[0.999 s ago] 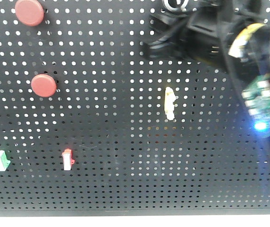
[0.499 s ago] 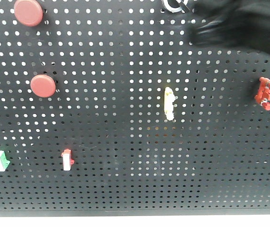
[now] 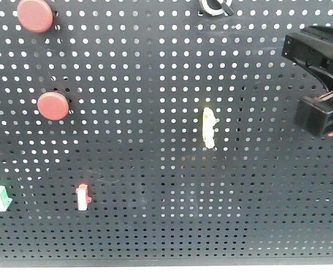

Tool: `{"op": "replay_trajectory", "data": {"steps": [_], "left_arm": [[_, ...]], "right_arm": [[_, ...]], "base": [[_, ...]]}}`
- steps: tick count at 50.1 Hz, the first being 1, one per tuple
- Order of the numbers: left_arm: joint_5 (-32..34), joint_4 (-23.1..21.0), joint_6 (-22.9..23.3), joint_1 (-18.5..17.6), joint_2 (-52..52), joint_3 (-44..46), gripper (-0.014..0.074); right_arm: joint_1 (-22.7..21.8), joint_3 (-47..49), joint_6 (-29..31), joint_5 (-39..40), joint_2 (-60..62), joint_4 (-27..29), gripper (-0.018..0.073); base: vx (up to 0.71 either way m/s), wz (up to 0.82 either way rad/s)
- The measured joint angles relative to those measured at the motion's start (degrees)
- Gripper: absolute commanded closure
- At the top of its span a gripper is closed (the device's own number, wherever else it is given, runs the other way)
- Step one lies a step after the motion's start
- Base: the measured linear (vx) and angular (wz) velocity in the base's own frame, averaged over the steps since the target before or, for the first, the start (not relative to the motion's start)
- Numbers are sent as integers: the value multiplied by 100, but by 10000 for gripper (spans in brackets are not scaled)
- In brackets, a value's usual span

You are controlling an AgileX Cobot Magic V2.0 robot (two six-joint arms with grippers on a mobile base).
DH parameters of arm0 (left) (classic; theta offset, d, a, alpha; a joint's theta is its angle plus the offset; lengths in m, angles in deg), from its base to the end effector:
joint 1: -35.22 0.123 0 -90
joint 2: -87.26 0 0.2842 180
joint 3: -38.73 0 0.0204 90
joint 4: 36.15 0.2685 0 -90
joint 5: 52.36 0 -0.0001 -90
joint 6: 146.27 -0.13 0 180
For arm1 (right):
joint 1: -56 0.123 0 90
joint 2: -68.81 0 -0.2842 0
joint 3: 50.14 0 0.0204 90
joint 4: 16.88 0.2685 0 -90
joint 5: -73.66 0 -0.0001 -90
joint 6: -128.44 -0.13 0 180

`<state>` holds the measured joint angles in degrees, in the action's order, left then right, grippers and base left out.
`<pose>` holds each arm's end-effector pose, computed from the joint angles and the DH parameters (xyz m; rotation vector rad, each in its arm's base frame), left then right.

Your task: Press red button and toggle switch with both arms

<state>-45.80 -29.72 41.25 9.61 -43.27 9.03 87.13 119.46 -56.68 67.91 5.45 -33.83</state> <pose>0.1790 -0.0876 0.4482 0.2819 1.2472 -0.4101 0.2180 0.1272 0.4958 -0.4846 1.3011 0.2621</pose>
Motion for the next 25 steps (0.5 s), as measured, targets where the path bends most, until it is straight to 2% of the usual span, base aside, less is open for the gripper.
{"op": "replay_trajectory", "data": {"steps": [18,21,25], "left_arm": [[12,0,-8,0,0,-39,595],[-64,5,-103,87,-50,-108,595],[-250,5,-382,407,-194,-331,595]], "right_arm": [[0,0,-5,5,12,-5,559],[0,0,-5,5,12,-15,559],[0,0,-5,5,12,-15,559]], "base": [[0,0],[0,0],[0,0]]}}
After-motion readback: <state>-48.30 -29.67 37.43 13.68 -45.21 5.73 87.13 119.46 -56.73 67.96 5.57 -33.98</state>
